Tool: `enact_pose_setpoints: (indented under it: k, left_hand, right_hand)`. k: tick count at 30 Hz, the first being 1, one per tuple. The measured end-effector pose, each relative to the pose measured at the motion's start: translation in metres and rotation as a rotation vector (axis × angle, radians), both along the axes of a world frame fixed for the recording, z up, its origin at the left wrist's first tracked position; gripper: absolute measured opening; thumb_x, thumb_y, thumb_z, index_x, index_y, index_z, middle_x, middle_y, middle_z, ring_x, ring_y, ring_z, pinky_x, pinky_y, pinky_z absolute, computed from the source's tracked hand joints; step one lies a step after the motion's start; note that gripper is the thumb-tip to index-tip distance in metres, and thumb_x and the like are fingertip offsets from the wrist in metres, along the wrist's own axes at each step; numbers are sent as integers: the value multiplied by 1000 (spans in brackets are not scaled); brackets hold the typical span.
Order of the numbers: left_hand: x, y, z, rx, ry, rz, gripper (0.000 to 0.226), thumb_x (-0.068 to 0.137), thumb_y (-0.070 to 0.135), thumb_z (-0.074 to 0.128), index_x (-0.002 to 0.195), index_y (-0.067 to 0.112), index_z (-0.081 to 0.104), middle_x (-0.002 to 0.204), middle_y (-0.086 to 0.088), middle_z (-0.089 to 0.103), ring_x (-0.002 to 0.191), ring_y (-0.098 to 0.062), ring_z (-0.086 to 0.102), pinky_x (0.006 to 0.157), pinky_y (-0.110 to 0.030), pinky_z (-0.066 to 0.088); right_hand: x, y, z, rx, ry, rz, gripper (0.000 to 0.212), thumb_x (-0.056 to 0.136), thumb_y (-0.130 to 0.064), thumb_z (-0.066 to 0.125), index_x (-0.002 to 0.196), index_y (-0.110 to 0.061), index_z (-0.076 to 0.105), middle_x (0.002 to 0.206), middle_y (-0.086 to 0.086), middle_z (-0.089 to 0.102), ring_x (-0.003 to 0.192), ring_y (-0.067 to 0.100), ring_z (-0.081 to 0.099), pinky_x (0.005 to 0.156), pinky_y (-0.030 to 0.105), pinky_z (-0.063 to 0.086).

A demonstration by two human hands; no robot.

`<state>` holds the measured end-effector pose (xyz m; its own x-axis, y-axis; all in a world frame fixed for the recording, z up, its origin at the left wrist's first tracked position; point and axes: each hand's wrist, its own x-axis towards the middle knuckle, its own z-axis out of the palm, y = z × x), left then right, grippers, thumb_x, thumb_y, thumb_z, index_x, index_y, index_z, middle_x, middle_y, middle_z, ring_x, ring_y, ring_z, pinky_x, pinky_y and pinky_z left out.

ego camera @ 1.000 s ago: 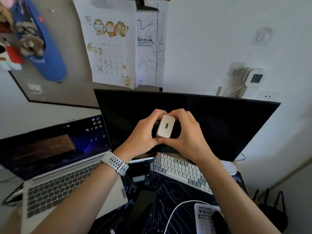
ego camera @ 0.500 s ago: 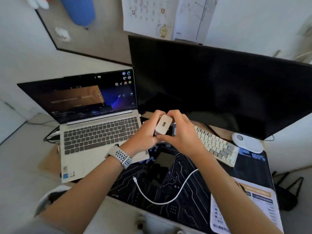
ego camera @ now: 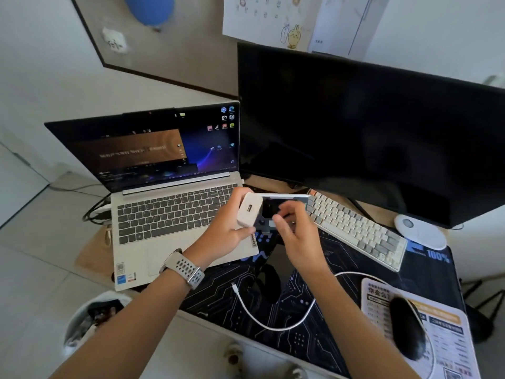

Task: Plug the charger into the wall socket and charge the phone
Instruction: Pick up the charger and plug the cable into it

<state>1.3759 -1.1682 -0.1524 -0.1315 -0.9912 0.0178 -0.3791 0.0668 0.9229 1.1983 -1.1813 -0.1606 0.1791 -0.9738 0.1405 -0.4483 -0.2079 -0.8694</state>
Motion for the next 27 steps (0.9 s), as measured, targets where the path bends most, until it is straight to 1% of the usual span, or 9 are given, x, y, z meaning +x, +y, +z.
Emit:
enact_pose_setpoints:
  k: [1, 3, 6, 8, 11, 14, 18, 23, 27]
  left_hand:
    - [5, 3, -2, 13, 5, 10, 54, 79, 8, 62, 121, 32, 38, 105, -5, 55, 92, -17, 53, 75, -32, 42]
    - [14, 8, -2, 13, 12, 18, 55, 77, 9, 61, 120, 35, 38, 111, -10, 55, 97, -25, 52, 81, -43, 45]
    - [23, 11, -1, 8, 5, 22, 56, 80, 3, 61, 122, 32, 37, 114, -14, 55, 100, -31, 51, 85, -54, 45]
    - [27, 12, -1, 2, -5, 25, 56, 81, 0, 61, 123, 28, 37, 110, -14, 54, 98, -32, 51, 83, -54, 46]
    - [30, 11, 0, -25, -42, 5, 55, 81, -4, 62, 124, 20, 38, 109, -14, 54, 94, -28, 51, 80, -48, 45]
    - [30, 9, 1, -33, -53, 3, 55, 80, -5, 64, 124, 16, 39, 105, -11, 54, 90, -25, 50, 76, -41, 43]
    - [32, 8, 0, -16, -52, -1, 55, 80, -3, 63, 125, 17, 39, 105, -7, 54, 89, -17, 49, 74, -32, 39]
    - [32, 5, 2, 11, -58, -9, 54, 81, -3, 62, 124, 18, 39, 103, -6, 54, 88, -13, 48, 72, -30, 38]
    - [28, 1, 9, -9, -59, -19, 53, 82, -2, 62, 122, 24, 38, 102, -3, 53, 88, -10, 48, 72, -28, 39]
  right_hand:
    - [6, 0, -10, -25, 122, -34, 15, 93, -21, 60, 103, -10, 59, 89, 2, 65, 74, 14, 61, 64, 20, 48]
    - [22, 6, -32, -74, 441, 69, 12, 93, -20, 59, 92, -9, 63, 82, 5, 68, 69, 17, 63, 59, 20, 47]
    - [52, 26, -73, -68, 896, 353, 25, 93, -32, 56, 92, -9, 64, 91, 8, 68, 85, 26, 65, 74, 34, 52]
    - [69, 37, -93, -6, 1053, 443, 33, 93, -39, 55, 97, -8, 65, 97, 10, 69, 93, 29, 64, 83, 38, 49]
    - [81, 45, -115, 74, 1175, 497, 37, 94, -42, 52, 105, -8, 63, 107, 11, 68, 103, 30, 61, 87, 41, 44]
    - [83, 49, -122, 76, 1245, 527, 19, 95, -19, 53, 105, -8, 63, 109, 13, 68, 106, 32, 60, 91, 43, 41]
    - [86, 52, -121, 95, 1258, 537, 16, 90, -4, 51, 102, -6, 62, 107, 14, 69, 102, 33, 62, 92, 44, 41]
    - [88, 48, -118, 151, 1184, 470, 16, 92, -8, 52, 106, -6, 60, 106, 12, 70, 99, 30, 65, 89, 40, 44]
    - [83, 31, -82, 239, 956, 235, 15, 97, -18, 45, 105, -9, 55, 98, 11, 70, 88, 30, 67, 69, 34, 47]
